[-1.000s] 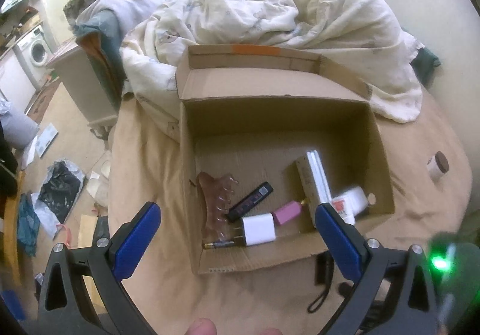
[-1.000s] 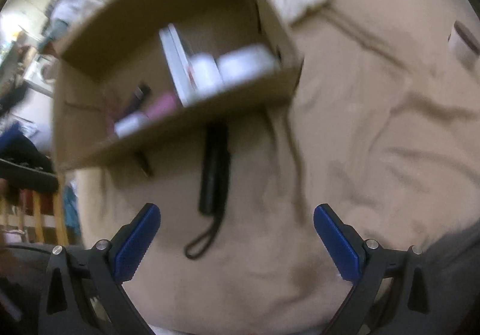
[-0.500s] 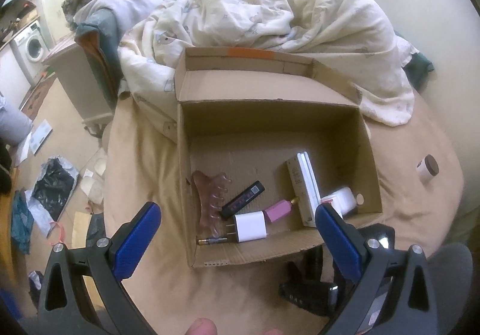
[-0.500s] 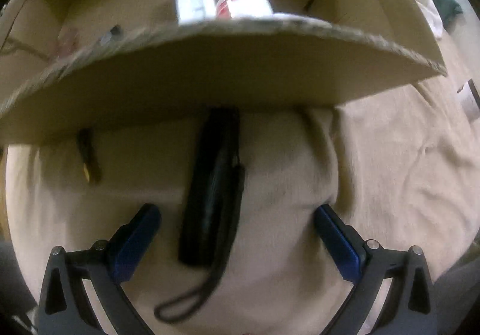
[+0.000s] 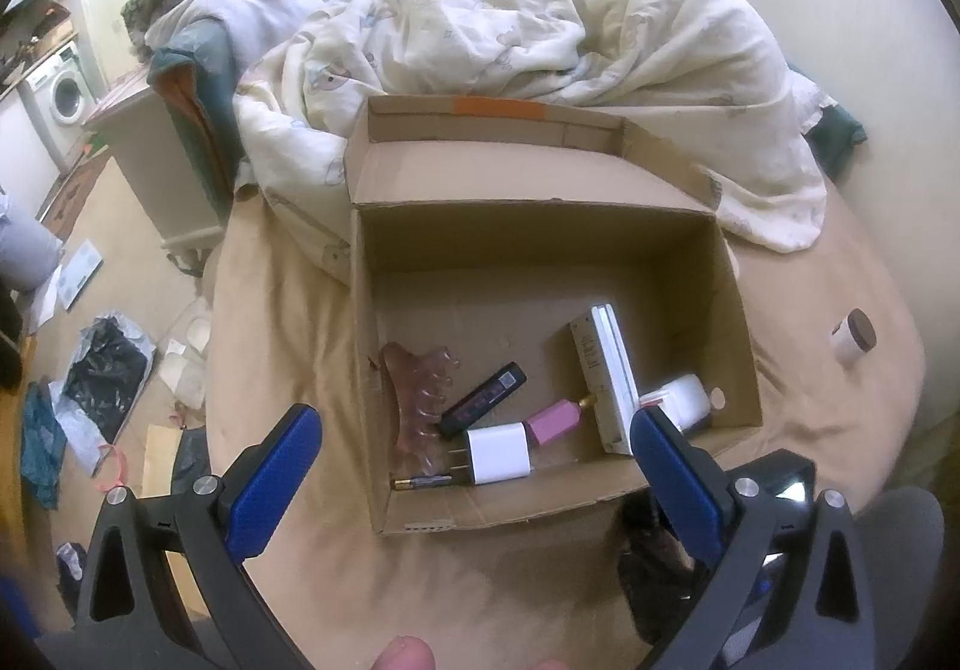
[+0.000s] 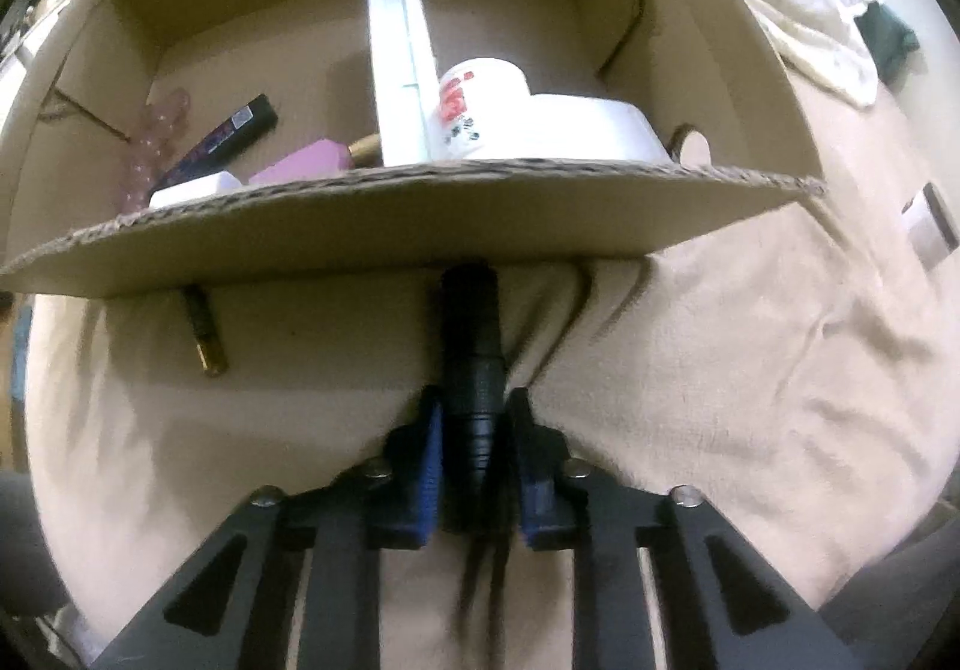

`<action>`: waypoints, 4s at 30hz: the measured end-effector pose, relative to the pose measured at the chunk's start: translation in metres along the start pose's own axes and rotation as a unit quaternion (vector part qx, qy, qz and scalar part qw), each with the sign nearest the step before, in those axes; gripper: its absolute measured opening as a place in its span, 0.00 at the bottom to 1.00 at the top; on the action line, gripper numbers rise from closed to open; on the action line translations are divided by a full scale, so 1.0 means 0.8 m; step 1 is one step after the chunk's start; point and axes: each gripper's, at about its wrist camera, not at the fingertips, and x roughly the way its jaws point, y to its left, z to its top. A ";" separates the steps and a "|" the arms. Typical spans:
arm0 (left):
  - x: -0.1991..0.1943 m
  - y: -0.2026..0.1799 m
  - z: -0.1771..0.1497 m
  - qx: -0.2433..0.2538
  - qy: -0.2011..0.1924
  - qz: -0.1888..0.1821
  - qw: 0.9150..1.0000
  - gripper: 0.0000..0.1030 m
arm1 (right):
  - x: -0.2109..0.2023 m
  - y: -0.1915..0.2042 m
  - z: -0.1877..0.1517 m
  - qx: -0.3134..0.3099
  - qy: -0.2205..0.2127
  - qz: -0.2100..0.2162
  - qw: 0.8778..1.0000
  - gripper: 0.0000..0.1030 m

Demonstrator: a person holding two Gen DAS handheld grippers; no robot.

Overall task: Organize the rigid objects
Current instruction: 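Grasp the black flashlight with the right gripper and lift it, then grasp the AA battery with the left gripper while the right holds the flashlight, then lower the flashlight and battery into the box and open both grippers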

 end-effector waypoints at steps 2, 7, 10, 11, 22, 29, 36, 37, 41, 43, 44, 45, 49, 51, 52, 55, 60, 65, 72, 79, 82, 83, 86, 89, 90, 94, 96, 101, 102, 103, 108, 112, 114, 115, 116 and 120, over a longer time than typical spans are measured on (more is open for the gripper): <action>0.000 0.002 0.000 -0.003 0.002 0.001 1.000 0.99 | -0.007 -0.009 -0.001 0.018 0.007 0.023 1.000 0.19; 0.001 0.004 0.002 -0.007 0.001 -0.001 1.000 0.99 | -0.034 -0.028 -0.008 0.041 0.009 0.067 0.997 0.19; 0.001 0.005 0.003 -0.009 0.004 -0.005 1.000 0.99 | -0.052 -0.040 -0.022 0.060 0.005 0.099 0.993 0.19; 0.002 0.006 0.003 -0.010 0.005 -0.006 1.000 0.99 | -0.058 -0.046 -0.018 0.067 0.003 0.108 0.992 0.19; 0.010 0.019 0.003 -0.025 0.013 0.006 1.000 0.99 | -0.124 -0.083 -0.022 0.091 -0.043 0.195 0.976 0.19; 0.012 0.032 -0.011 -0.028 0.022 0.022 0.999 0.99 | -0.169 -0.080 -0.009 0.059 -0.099 0.213 0.970 0.19; 0.022 0.011 -0.066 0.009 0.063 0.024 0.998 0.99 | -0.249 -0.093 0.020 0.008 -0.212 0.227 0.951 0.20; 0.026 0.002 -0.077 0.024 0.070 0.026 0.997 0.99 | -0.253 -0.095 0.026 0.005 -0.223 0.226 0.948 0.20; 0.047 -0.018 -0.095 0.045 0.095 0.025 0.994 0.99 | -0.270 -0.112 0.043 -0.006 -0.269 0.228 0.936 0.19; 0.060 -0.022 -0.097 0.043 0.100 0.026 0.994 0.99 | -0.263 -0.121 0.050 -0.010 -0.282 0.226 0.932 0.19; 0.064 -0.022 -0.097 0.040 0.099 0.029 0.994 0.99 | -0.257 -0.125 0.051 -0.010 -0.287 0.225 0.931 0.20; 0.070 -0.023 -0.096 0.035 0.098 0.036 0.994 0.99 | -0.253 -0.129 0.050 -0.010 -0.292 0.229 0.929 0.20; 0.093 -0.022 -0.096 0.023 0.108 0.051 0.993 0.99 | -0.226 -0.147 0.053 0.027 -0.275 0.243 0.930 0.20; 0.108 -0.026 -0.096 0.026 0.114 0.066 0.991 0.99 | -0.228 -0.151 0.056 0.030 -0.283 0.237 0.929 0.20; 0.113 -0.028 -0.096 0.027 0.117 0.069 0.990 0.99 | -0.227 -0.151 0.056 0.030 -0.285 0.235 0.929 0.20; 0.133 -0.037 -0.095 0.029 0.123 0.078 0.989 0.99 | -0.219 -0.154 0.060 0.035 -0.273 0.240 0.931 0.20; 0.163 -0.050 -0.097 0.025 0.139 0.088 0.986 0.99 | -0.203 -0.151 0.066 0.034 -0.242 0.243 0.939 0.20; 0.187 -0.057 -0.094 0.026 0.145 0.107 0.983 0.97 | -0.196 -0.143 0.066 0.029 -0.228 0.243 0.942 0.20; 0.219 -0.041 -0.095 -0.010 0.164 0.117 0.979 0.94 | -0.195 -0.143 0.066 0.028 -0.223 0.252 0.941 0.20; 0.210 -0.036 -0.094 -0.027 0.154 0.102 0.982 0.44 | -0.191 -0.141 0.068 0.029 -0.213 0.252 0.944 0.20; 0.207 -0.040 -0.092 -0.019 0.155 0.107 0.982 0.18 | -0.191 -0.140 0.067 0.028 -0.212 0.251 0.944 0.20; 0.207 -0.040 -0.092 -0.014 0.156 0.109 0.982 0.15 | -0.191 -0.140 0.067 0.028 -0.213 0.251 0.944 0.20; 0.204 -0.044 -0.098 -0.009 0.155 0.115 0.981 0.09 | -0.191 -0.140 0.067 0.028 -0.212 0.249 0.945 0.20; 0.197 -0.043 -0.103 -0.014 0.159 0.114 0.981 0.09 | -0.190 -0.140 0.067 0.029 -0.210 0.247 0.946 0.20; 0.195 -0.042 -0.104 -0.014 0.160 0.114 0.980 0.09 | -0.189 -0.140 0.067 0.029 -0.210 0.246 0.946 0.20; 0.182 -0.032 -0.113 -0.017 0.164 0.117 0.979 0.09 | -0.189 -0.140 0.067 0.028 -0.210 0.243 0.947 0.19; 0.168 -0.027 -0.116 -0.024 0.162 0.115 0.980 0.09 | -0.189 -0.139 0.066 0.027 -0.211 0.243 0.947 0.20; 0.098 -0.032 -0.119 -0.002 0.114 0.095 0.989 0.09 | -0.194 -0.138 0.062 0.020 -0.217 0.245 0.945 0.20; 0.085 -0.033 -0.118 0.002 0.104 0.090 0.990 0.09 | -0.195 -0.137 0.061 0.017 -0.218 0.244 0.945 0.20; 0.072 -0.032 -0.116 0.004 0.095 0.087 0.992 0.09 | -0.197 -0.136 0.061 0.017 -0.219 0.244 0.944 0.20; 0.018 -0.024 -0.097 0.010 0.043 0.081 0.996 0.09 | -0.211 -0.126 0.061 0.002 -0.228 0.242 0.943 0.20; -0.016 -0.013 -0.057 0.014 0.005 0.081 0.997 0.09 | -0.237 -0.116 0.070 -0.011 -0.247 0.250 0.936 0.20; -0.028 -0.011 -0.036 0.013 -0.015 0.081 0.996 0.09 | -0.254 -0.112 0.081 -0.017 -0.257 0.254 0.932 0.20; -0.026 -0.012 -0.027 0.012 -0.021 0.081 0.996 0.09 | -0.265 -0.111 0.088 -0.019 -0.266 0.259 0.928 0.20; -0.029 -0.010 -0.018 0.011 -0.026 0.080 0.996 0.09 | -0.275 -0.110 0.094 -0.021 -0.276 0.261 0.925 0.20; -0.034 -0.010 0.020 0.009 -0.052 0.076 0.996 0.09 | -0.302 -0.104 0.115 -0.034 -0.311 0.262 0.913 0.20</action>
